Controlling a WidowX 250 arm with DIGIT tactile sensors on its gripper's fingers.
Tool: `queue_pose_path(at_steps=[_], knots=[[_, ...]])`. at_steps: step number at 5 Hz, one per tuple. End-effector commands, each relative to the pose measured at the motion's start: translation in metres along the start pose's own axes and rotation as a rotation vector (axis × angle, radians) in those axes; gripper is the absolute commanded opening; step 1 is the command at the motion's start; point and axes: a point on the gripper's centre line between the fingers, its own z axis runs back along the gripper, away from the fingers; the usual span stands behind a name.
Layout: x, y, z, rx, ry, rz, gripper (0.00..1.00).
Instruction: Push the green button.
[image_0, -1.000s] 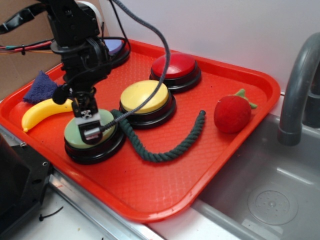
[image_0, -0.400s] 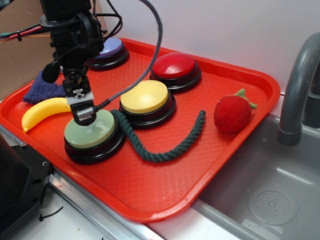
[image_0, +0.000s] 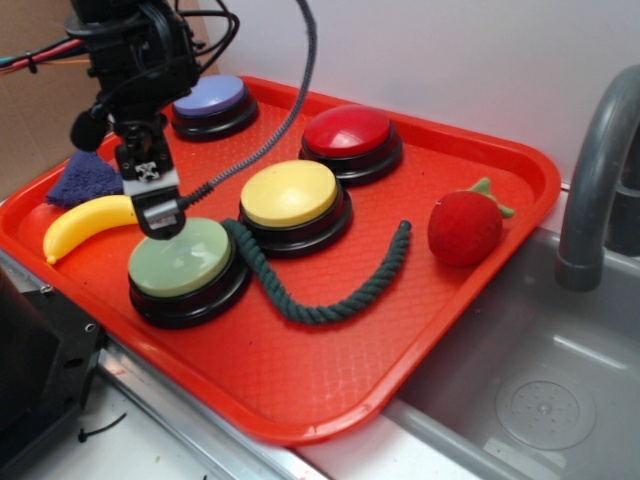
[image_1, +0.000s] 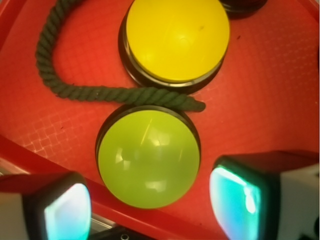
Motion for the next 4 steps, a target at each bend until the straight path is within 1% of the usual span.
queue_pose_path(at_steps=[1, 2, 3, 4], knots=[[0.006, 0.004, 0.016, 0.017, -0.048, 0.024, 1.00], [0.006, 0.003, 0.019, -0.002, -0.044, 0.009, 1.00], [0.005, 0.002, 0.025, 0.006, -0.060, 0.009, 1.00], [0.006, 0.001, 0.028, 0.012, -0.061, 0.007, 1.00]])
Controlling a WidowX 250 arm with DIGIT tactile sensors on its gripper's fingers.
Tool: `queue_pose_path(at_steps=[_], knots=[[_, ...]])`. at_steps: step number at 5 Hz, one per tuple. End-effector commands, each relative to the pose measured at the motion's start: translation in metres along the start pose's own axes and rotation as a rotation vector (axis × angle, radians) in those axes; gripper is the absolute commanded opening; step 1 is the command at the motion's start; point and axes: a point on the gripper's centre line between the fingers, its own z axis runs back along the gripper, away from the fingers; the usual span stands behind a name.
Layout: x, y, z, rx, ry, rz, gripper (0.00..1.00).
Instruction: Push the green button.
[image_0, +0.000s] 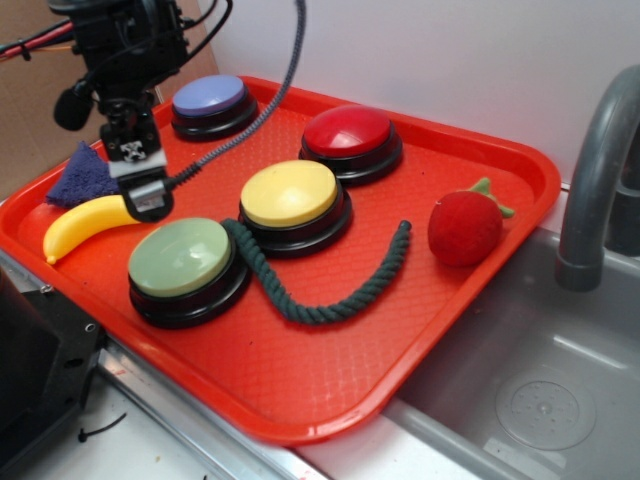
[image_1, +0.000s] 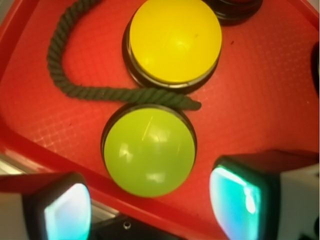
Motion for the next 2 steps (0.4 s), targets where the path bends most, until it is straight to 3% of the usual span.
queue_pose_path(at_steps=[1, 2], knots=[[0.0096, -0.0011, 0.0194, 0.027, -0.062, 0.004, 1.00], [0.0079, -0.0009, 0.0247, 0.034, -0.067, -0.003, 1.00]])
